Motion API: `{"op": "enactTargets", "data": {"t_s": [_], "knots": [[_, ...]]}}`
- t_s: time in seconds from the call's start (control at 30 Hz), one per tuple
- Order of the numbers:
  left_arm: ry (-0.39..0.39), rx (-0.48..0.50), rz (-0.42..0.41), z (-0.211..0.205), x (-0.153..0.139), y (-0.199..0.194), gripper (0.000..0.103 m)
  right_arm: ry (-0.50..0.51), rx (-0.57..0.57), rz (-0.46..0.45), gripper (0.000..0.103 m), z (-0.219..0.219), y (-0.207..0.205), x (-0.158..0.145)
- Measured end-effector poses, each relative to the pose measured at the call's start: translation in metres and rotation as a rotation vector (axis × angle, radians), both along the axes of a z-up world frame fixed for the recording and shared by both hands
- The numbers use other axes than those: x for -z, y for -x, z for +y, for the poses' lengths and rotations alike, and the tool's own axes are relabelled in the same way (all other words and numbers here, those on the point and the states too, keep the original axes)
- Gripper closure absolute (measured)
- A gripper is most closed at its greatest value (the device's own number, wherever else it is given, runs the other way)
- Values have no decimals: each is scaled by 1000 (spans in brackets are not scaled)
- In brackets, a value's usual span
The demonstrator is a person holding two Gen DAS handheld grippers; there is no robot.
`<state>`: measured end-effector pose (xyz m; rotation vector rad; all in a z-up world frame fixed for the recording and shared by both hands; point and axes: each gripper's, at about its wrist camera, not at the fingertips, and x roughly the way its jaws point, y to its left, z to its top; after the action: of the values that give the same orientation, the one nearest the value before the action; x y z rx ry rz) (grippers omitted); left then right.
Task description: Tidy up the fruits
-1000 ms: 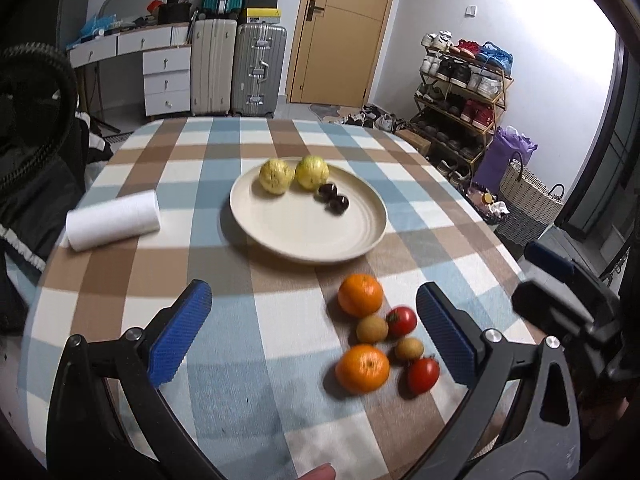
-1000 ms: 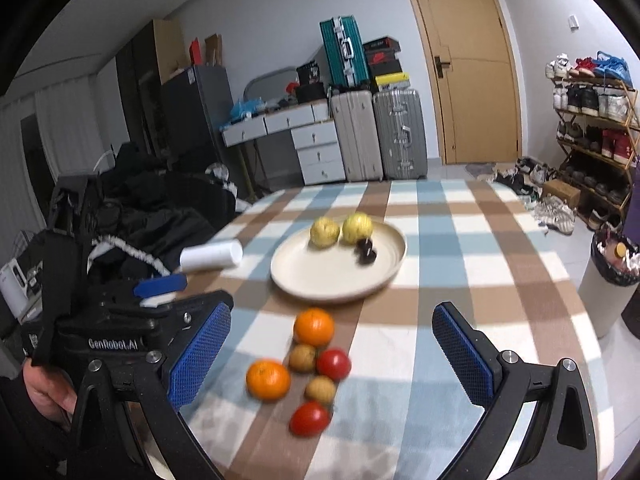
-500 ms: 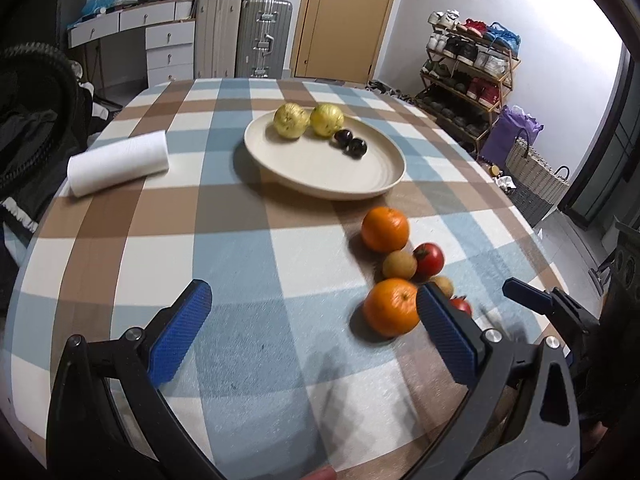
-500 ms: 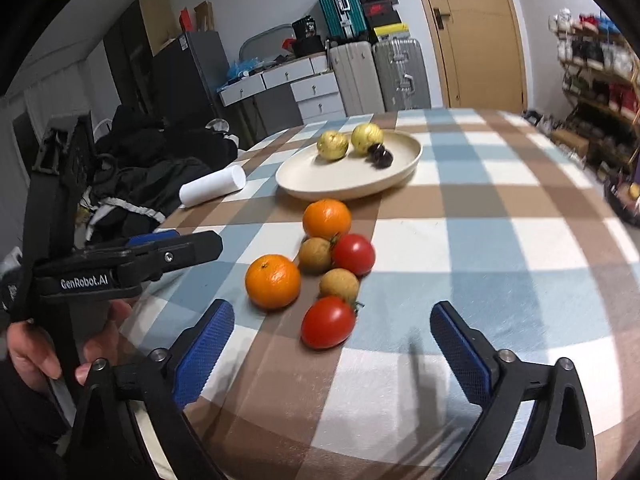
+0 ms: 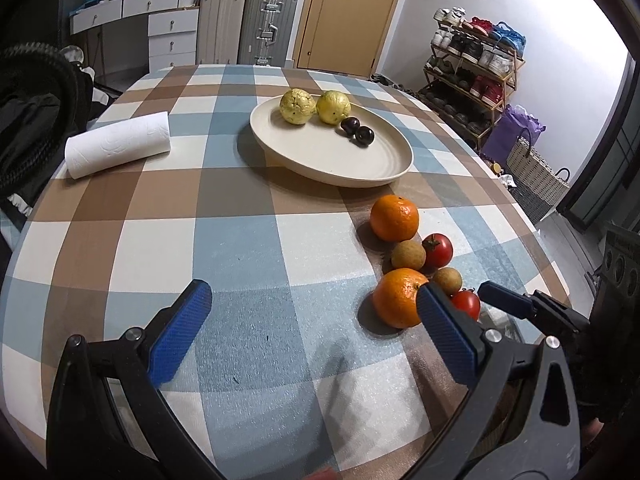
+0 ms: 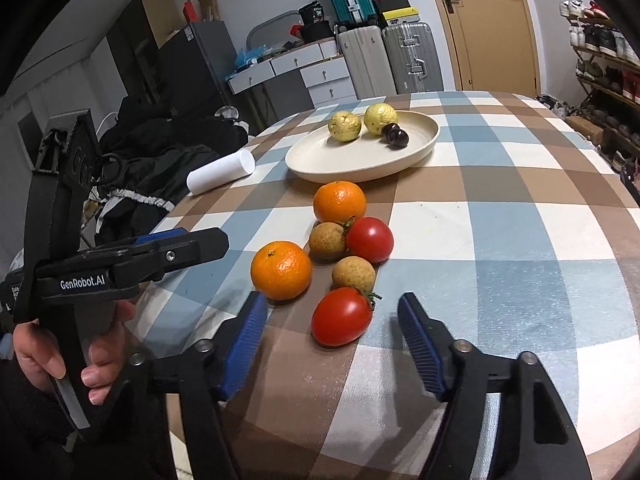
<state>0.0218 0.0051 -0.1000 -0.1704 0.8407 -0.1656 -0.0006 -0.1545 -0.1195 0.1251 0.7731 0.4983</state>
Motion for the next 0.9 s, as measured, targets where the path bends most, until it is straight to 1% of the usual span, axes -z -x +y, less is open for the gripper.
{"op": "enactTargets", "data": {"t_s": [0.07,0.1,0.13,0.17,0.23,0.37,0.5,0.6,0.9], "knots": [[8,-2,7,1,2,-1,1,1,-3,5,43,1,-2,1],[8,-1,10,1,2,-1,1,2,-1,9,45,1,-2,2],[7,0,11,1,2,-2,1,3,1,15,53,1,-3,3],[6,3,11,1,3,-2,1,4,2,21,63,1,-3,4],[4,5,10,1,3,-2,1,15,9,23,72,1,-3,5],[11,8,8,1,2,-3,1,6,14,6,73,-1,-1,4],[26,27,1,-1,0,-4,1,-25,21,-20,73,-6,2,0],[30,41,0,-4,0,-3,1,-44,22,-22,73,-10,2,-2],[29,98,38,-22,6,-11,1,-103,31,-34,73,-22,3,-3]]}}
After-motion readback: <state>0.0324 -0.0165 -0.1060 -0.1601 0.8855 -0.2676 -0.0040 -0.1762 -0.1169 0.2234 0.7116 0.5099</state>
